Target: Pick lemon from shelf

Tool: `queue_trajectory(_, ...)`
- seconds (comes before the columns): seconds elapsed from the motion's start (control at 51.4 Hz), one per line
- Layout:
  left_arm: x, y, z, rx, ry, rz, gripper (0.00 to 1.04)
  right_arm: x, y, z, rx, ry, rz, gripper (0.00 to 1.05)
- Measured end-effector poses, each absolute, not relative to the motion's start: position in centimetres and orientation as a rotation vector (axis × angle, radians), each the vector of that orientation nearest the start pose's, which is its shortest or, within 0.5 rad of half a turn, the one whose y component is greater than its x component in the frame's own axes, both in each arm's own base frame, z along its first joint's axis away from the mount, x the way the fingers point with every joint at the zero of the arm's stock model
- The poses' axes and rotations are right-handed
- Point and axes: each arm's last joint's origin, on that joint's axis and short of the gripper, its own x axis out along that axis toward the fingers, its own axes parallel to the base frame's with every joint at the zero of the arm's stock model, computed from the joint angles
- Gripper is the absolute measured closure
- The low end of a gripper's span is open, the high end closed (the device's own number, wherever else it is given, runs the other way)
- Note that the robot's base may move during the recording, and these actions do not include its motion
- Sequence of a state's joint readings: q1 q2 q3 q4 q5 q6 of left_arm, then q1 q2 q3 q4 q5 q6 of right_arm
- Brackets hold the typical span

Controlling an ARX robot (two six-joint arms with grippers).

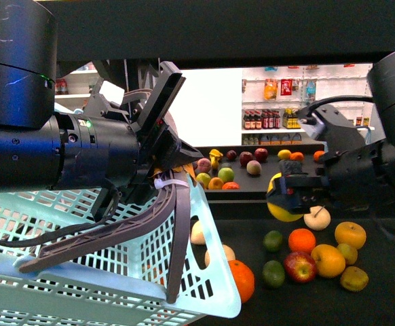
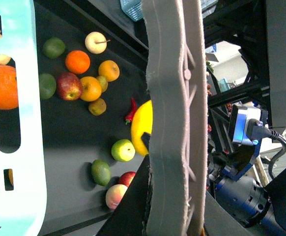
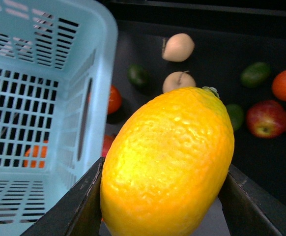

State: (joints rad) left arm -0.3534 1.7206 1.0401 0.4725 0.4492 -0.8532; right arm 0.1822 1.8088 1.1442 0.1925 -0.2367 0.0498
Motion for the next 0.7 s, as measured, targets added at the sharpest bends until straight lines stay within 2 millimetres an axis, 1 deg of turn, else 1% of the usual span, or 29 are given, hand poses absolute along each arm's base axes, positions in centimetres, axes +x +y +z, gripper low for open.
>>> queue_trajectory(0.234, 35.2, -14.3, 23.8, -0.813, 0.541, -0.659, 0.96, 39.0, 11.4, 21.2, 0.098, 0.494, 0.458, 0.47)
queue_trajectory(0.331, 35.2, -14.3, 23.8, -0.813, 0.541, -0.659, 0.96, 39.0, 12.9, 20.5, 0.124, 0.521, 0.48, 0.47)
queue_trajectory(0.428, 35.2, -14.3, 23.8, -0.813, 0.541, -0.659, 0.96, 38.8, 13.9, 20.1, 0.145, 0.536, 0.494, 0.47)
queue_trajectory(0.623, 35.2, -14.3, 23.8, -0.813, 0.541, -0.659, 0.96, 38.5, 15.2, 20.2, 0.148, 0.54, 0.506, 0.47)
queue_trajectory(0.662, 35.2, -14.3, 23.8, -0.813, 0.541, -0.66, 0.96, 38.5, 15.3, 20.2, 0.145, 0.538, 0.505, 0.44)
queue_trajectory(0.681, 35.2, -14.3, 23.8, -0.813, 0.541, -0.66, 0.96, 38.5, 15.3, 20.2, 0.147, 0.537, 0.507, 0.4)
queue_trajectory(0.701, 35.2, -14.3, 23.8, -0.813, 0.541, -0.66, 0.96, 38.5, 15.3, 20.2, 0.148, 0.536, 0.509, 0.38)
